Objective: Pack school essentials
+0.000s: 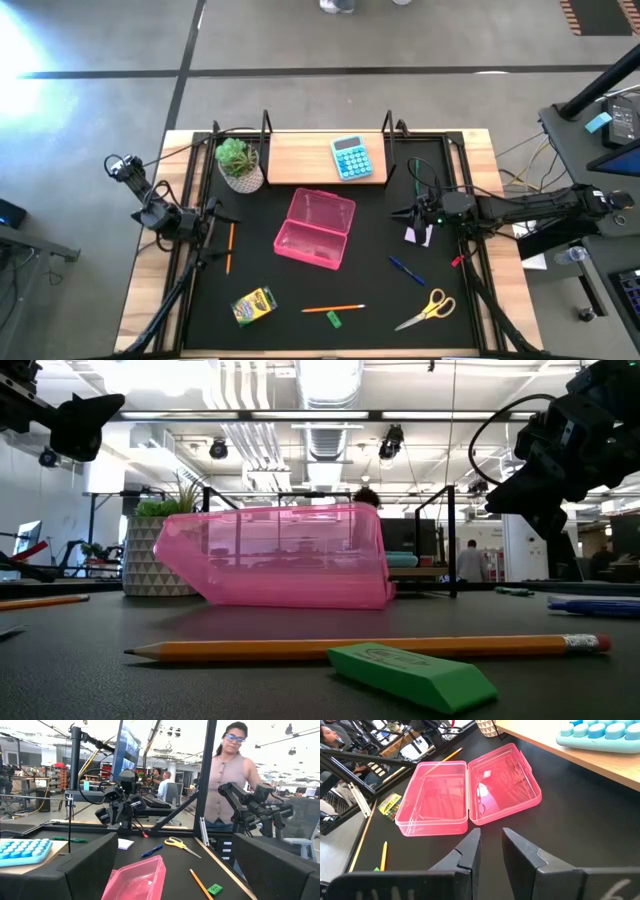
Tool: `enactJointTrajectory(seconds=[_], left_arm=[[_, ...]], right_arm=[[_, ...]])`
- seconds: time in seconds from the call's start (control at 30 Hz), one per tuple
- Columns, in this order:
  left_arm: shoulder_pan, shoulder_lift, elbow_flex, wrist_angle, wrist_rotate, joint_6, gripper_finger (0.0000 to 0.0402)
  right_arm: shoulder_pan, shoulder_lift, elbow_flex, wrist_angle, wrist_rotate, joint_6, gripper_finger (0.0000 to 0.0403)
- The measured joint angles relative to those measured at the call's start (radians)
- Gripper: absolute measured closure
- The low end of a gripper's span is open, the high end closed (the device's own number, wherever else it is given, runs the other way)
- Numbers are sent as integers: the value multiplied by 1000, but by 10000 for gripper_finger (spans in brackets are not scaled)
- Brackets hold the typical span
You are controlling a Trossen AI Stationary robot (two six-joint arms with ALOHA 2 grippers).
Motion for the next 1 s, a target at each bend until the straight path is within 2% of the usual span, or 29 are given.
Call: enactJointTrajectory(seconds=[0.8, 1.0], left_arm=[[0, 0, 0, 0, 0, 0, 27], [0, 0, 0, 0, 0, 0, 27]], right_arm=[[0, 0, 0, 0, 0, 0, 335], [0, 0, 0, 56, 0, 0, 335]])
